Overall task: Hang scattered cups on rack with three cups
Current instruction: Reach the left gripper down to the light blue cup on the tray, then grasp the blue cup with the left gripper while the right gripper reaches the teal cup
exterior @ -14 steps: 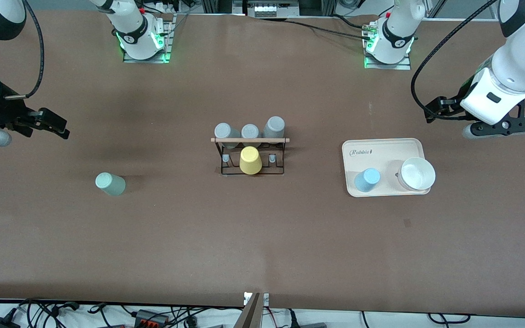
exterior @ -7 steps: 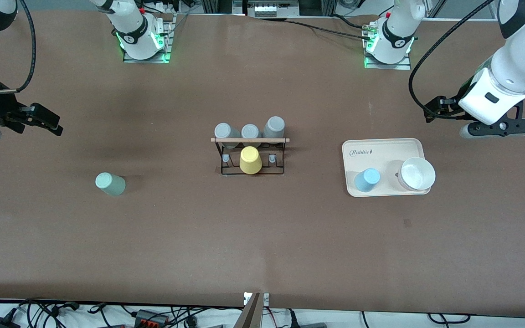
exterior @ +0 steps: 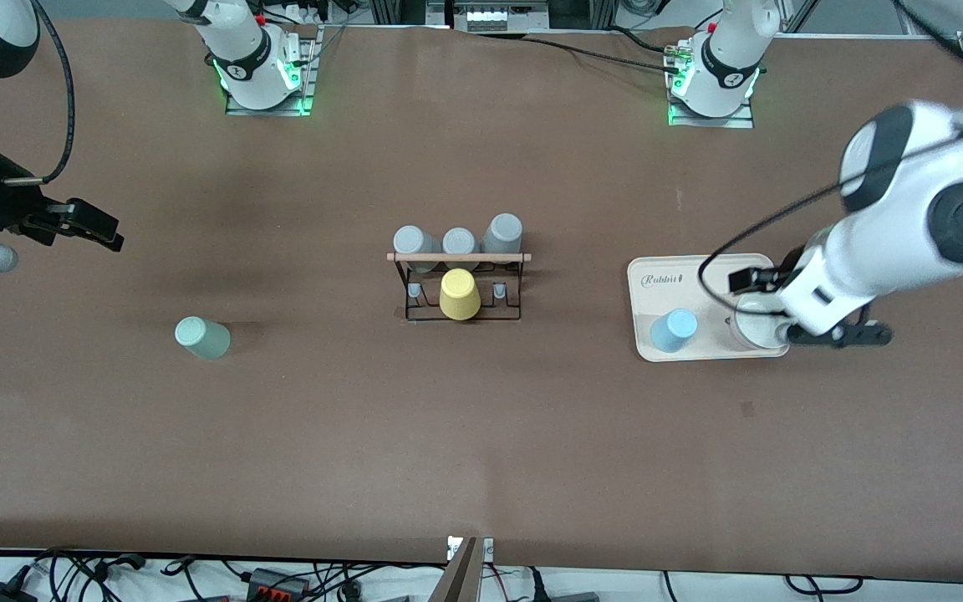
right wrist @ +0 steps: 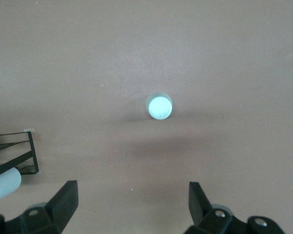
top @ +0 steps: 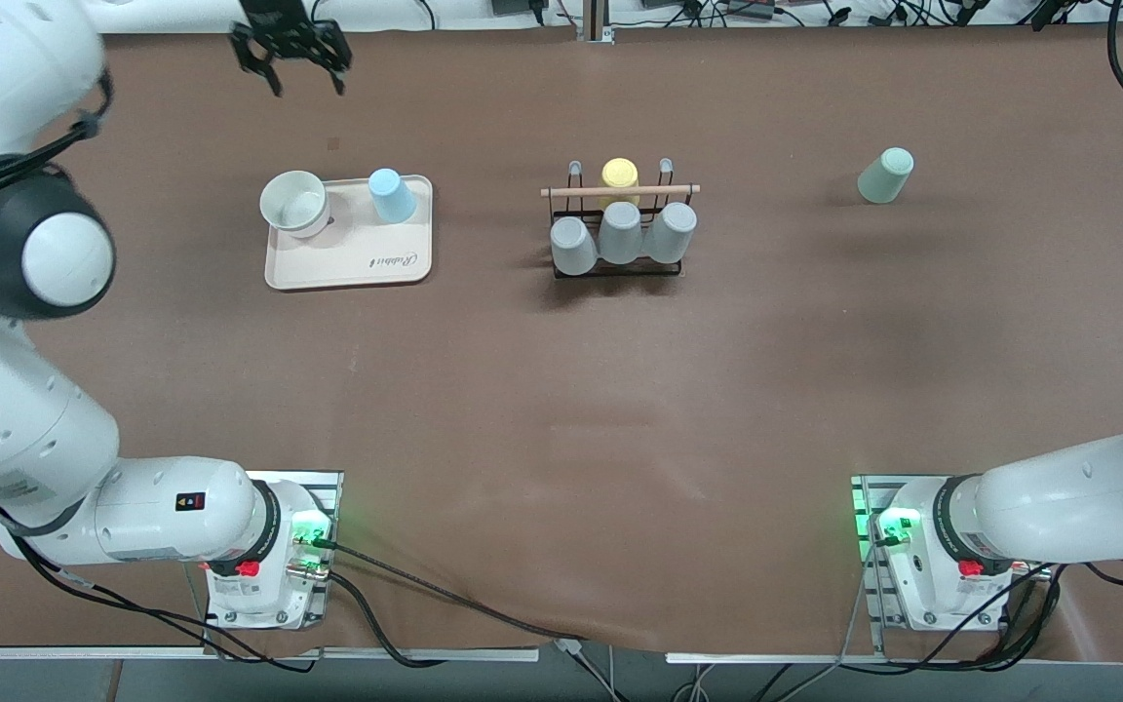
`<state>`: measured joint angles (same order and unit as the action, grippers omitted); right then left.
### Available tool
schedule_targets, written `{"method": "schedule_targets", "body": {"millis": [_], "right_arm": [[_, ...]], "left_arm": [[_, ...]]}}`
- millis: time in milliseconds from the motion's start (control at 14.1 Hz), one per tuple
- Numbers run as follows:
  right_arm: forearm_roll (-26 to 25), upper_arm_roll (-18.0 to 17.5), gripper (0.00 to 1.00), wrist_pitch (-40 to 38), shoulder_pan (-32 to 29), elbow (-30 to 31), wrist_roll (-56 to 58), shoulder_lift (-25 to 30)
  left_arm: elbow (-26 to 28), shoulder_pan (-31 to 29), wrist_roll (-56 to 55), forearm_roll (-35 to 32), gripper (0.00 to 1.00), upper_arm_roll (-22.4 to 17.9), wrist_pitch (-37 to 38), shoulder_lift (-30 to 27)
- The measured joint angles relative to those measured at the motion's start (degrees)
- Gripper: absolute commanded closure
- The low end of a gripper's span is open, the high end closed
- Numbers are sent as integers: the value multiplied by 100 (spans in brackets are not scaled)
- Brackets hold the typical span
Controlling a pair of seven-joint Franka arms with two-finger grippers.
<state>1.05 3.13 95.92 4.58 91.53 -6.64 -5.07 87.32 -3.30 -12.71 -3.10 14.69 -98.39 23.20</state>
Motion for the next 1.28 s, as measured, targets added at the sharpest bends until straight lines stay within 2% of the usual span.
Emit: {"method": "schedule_targets", "body": {"millis": [213, 354, 638, 850, 1063, 1205, 1276], "right_arm": [[-12, 3, 0, 0, -17, 69, -7, -61], [-52, 4, 0, 48, -54, 106, -7, -186], [-163, 7, 0, 397, -77, 193, -7, -575], [-176, 6, 0, 789, -76, 238, 325, -964], [-180, 8, 0, 1429, -84, 384, 717, -1421], [-195, 11, 0, 2236, -164, 751, 910, -1688], [-196, 13, 0, 2657, -217, 970, 1036, -1800]], "left_arm": [[39, 5, -1, 0, 0, 1, -463, 682], [330, 56, -29, 0, 0, 7, -1013, 925], [1059, 236, -143, -8, 0, 13, -1826, 962], [1374, 228, -146, -8, 0, 11, -2238, 951], [1431, 227, -147, -8, 0, 11, -2412, 948], [1448, 227, -162, -8, 1, 11, -2455, 948], [1456, 226, -206, -8, 5, 11, -2499, 948]]}}
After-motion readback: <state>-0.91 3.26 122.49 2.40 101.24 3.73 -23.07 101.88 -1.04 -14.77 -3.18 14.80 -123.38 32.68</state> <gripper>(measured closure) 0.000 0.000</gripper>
